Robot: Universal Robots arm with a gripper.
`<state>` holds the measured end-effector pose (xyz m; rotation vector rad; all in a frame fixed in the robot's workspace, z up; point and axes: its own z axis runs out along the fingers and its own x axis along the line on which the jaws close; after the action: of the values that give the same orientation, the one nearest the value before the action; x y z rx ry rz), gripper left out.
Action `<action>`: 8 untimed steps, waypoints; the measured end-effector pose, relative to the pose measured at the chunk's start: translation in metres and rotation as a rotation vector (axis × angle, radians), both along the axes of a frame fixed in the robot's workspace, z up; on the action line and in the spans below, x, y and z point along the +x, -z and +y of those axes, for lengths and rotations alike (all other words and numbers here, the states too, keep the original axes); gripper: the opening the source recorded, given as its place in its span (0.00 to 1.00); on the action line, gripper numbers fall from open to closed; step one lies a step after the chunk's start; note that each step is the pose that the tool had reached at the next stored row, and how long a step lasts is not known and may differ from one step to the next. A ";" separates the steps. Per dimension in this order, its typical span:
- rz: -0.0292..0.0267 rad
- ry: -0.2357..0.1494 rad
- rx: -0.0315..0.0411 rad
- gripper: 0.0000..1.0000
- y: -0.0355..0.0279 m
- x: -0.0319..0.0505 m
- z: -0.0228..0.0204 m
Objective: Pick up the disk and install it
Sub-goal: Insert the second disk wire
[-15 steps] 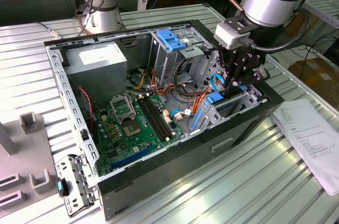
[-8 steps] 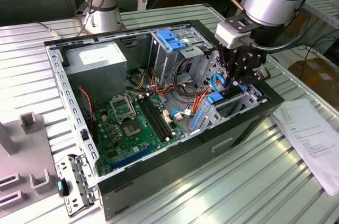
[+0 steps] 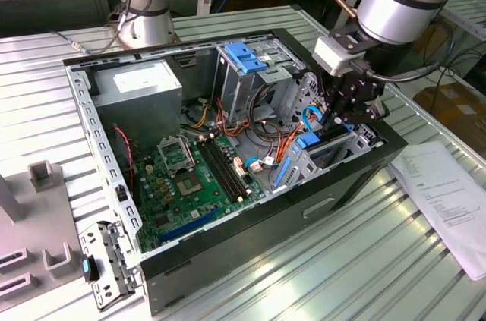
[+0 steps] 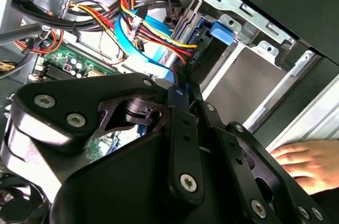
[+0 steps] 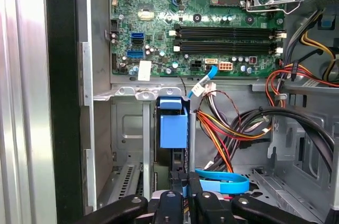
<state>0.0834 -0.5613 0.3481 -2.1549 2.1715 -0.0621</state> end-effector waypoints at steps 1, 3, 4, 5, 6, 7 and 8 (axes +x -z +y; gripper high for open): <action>0.0000 0.000 0.0000 0.16 0.0000 0.0000 -0.0005; 0.0000 0.000 0.0004 0.16 0.0003 0.0000 -0.0008; 0.0000 0.000 0.0007 0.16 0.0004 0.0000 -0.0009; 0.0000 0.000 0.0030 0.16 0.0011 0.0000 -0.0009; 0.0000 0.000 0.0056 0.16 0.0018 0.0000 -0.0010; 0.0000 0.000 0.0092 0.16 0.0025 0.0000 -0.0015; 0.0000 0.000 0.0127 0.16 0.0035 0.0000 -0.0019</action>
<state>0.0834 -0.5632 0.3446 -2.1482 2.1659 -0.0481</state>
